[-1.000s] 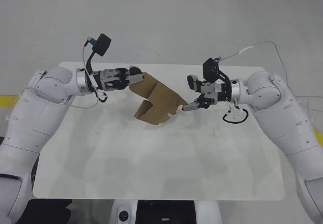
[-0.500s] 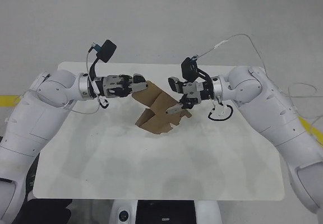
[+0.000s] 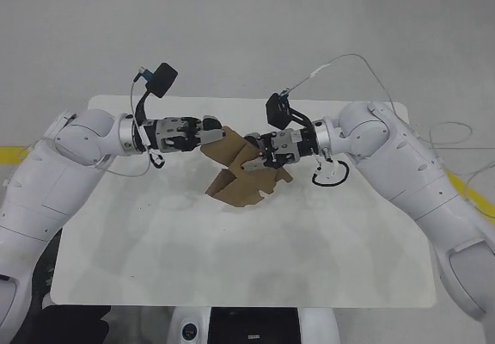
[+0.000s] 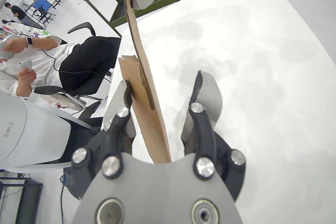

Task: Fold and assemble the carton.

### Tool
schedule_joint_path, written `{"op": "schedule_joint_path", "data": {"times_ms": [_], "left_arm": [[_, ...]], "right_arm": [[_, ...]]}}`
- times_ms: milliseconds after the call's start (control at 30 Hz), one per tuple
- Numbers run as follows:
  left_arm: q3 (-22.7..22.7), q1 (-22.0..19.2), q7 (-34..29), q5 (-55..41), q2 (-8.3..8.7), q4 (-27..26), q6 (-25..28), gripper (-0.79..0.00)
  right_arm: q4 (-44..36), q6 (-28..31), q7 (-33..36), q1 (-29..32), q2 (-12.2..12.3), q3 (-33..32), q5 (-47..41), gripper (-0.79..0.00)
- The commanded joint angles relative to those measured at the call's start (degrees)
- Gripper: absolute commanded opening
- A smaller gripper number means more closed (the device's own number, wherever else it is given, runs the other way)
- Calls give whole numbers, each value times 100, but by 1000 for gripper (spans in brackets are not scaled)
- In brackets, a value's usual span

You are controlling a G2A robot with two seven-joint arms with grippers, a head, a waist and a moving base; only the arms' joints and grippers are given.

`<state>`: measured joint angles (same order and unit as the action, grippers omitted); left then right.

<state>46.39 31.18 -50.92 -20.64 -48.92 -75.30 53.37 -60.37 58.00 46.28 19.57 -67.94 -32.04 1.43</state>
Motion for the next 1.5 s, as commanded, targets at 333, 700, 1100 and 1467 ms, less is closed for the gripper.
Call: {"op": "schedule_joint_path", "data": {"times_ms": [333, 700, 1100, 1467], "left_arm": [[-114, -125, 26, -69, 65, 169, 25, 0], [162, -160, 457, -207, 37, 602, 390, 0], [401, 265, 1150, 589, -51, 509, 463, 0], [310, 546, 1366, 968, -212, 425, 463, 0]], "right_arm": [[9, 0, 0, -118, 13, 240, -246, -785], [204, 0, -55, -7, 1, -16, -914, -785], [495, 0, -803, 330, -69, -686, -1311, -785], [540, 0, -1409, 498, -185, -1160, -1363, -785]]}}
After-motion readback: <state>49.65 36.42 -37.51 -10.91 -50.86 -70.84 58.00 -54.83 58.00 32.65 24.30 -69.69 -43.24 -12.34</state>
